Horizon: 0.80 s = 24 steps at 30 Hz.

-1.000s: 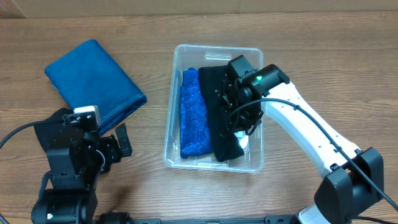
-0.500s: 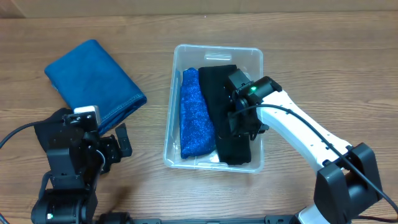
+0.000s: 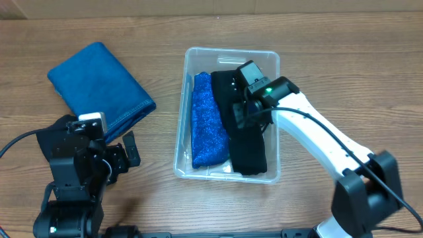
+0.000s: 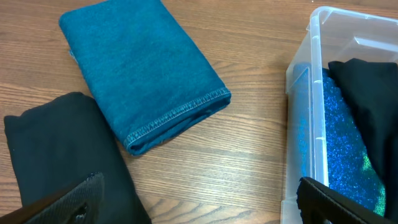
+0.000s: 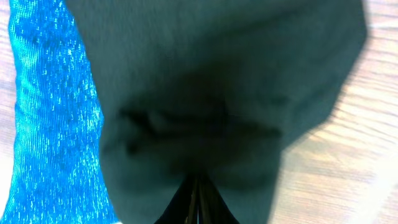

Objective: Pack container
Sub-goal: 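Place the second black cloth into the bin's right side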

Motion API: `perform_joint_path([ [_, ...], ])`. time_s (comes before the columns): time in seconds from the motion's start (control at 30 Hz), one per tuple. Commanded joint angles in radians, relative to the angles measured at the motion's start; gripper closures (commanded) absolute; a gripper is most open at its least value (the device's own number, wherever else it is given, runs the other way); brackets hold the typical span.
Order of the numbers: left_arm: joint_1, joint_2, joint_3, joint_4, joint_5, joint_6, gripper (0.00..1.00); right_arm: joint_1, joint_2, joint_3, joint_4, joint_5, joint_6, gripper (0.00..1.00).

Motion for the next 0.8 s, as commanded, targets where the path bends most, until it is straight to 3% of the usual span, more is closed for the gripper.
perform_joint_path([
  [0.0,-0.003,-0.005,0.022,0.0,-0.008,-0.006,0.0,0.005,0.133,0.02,0.042,-0.062,-0.042,0.96],
  [0.17,-0.003,-0.005,0.022,-0.017,-0.008,-0.006,0.0,0.006,0.187,0.032,0.036,-0.093,-0.052,0.96],
  [0.37,-0.003,-0.005,0.032,-0.037,-0.01,-0.006,0.0,0.006,-0.077,0.236,-0.072,0.034,-0.045,0.94],
  [0.4,-0.003,-0.005,0.04,-0.043,-0.027,-0.021,0.0,-0.002,-0.14,0.274,-0.08,0.053,-0.045,0.87],
  [0.43,-0.003,-0.005,0.046,-0.053,-0.064,-0.061,0.0,-0.016,-0.195,0.296,-0.079,0.058,-0.045,0.73],
  [0.6,0.028,-0.004,0.048,-0.126,-0.165,-0.196,0.0,-0.188,-0.383,0.304,-0.155,0.058,-0.044,0.64],
  [0.67,0.117,0.009,0.048,-0.181,-0.167,-0.293,0.0,-0.3,-0.401,0.304,-0.214,0.057,-0.048,0.46],
  [0.77,0.284,0.035,0.048,-0.233,-0.163,-0.376,0.0,-0.428,-0.389,0.296,-0.273,0.011,-0.047,0.45],
])
